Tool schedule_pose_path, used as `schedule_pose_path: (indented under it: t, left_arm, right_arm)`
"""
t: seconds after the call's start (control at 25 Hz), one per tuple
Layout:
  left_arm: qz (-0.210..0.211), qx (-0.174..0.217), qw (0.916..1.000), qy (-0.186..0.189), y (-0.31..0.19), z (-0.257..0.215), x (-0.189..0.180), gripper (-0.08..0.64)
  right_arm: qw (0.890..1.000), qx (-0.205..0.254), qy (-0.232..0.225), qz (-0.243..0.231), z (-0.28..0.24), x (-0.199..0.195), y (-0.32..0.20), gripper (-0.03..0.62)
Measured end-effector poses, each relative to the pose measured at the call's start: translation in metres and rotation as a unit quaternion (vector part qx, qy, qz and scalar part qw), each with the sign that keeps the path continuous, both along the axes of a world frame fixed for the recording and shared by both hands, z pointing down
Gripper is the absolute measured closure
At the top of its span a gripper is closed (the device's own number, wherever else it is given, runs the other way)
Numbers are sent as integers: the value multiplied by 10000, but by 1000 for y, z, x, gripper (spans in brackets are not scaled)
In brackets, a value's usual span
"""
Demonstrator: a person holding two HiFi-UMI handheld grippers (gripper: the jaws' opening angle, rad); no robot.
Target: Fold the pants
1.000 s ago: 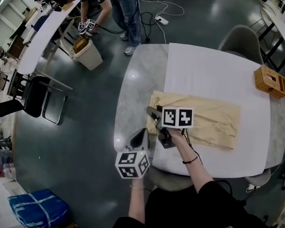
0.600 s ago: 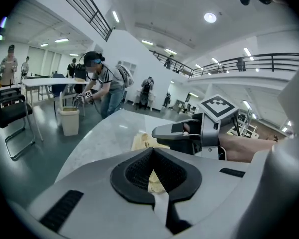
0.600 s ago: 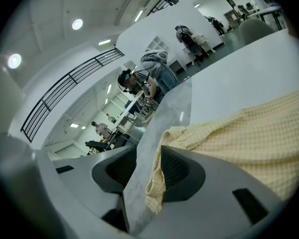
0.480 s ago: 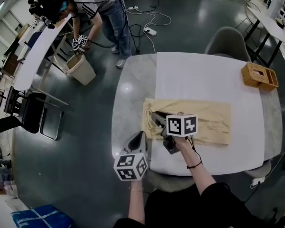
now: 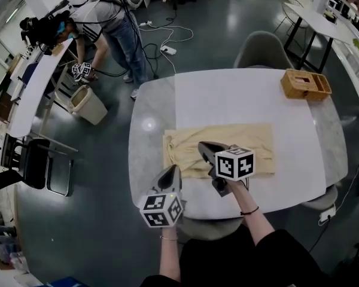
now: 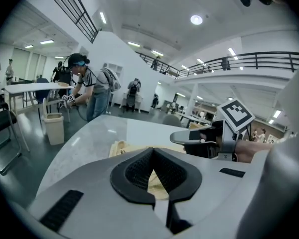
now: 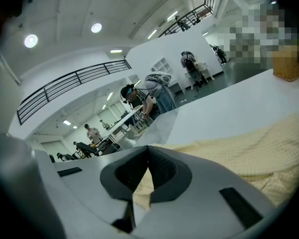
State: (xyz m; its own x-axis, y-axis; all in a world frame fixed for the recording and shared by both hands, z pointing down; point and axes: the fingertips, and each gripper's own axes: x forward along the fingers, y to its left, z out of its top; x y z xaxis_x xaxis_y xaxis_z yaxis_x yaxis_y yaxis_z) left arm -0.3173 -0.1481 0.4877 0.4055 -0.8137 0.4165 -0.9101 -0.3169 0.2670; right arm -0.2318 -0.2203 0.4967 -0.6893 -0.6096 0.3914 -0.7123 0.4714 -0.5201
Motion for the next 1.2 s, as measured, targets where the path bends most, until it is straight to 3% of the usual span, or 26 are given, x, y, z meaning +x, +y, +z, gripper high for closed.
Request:
schedule_pose_path:
  t: [0.4,0.64,1.0,1.2]
  left_arm:
    - [530,214,9983,-121,1,-13,54,546]
    - [761,216,9968,-119,-2,-14,91,546]
    - [1068,83,9942,-121,-10,-6,137,546]
    - [1155,-5,9932,-136,-16,2,154,546]
  right_arm:
    - [9995,150,-34,285,-9,78,14,577]
    - [9975,110,-57,693,-8,139,20,578]
    - [9917,-93,167,1271,6,215,22,577]
    - [9869,-262,520,1502,22,246,19,577]
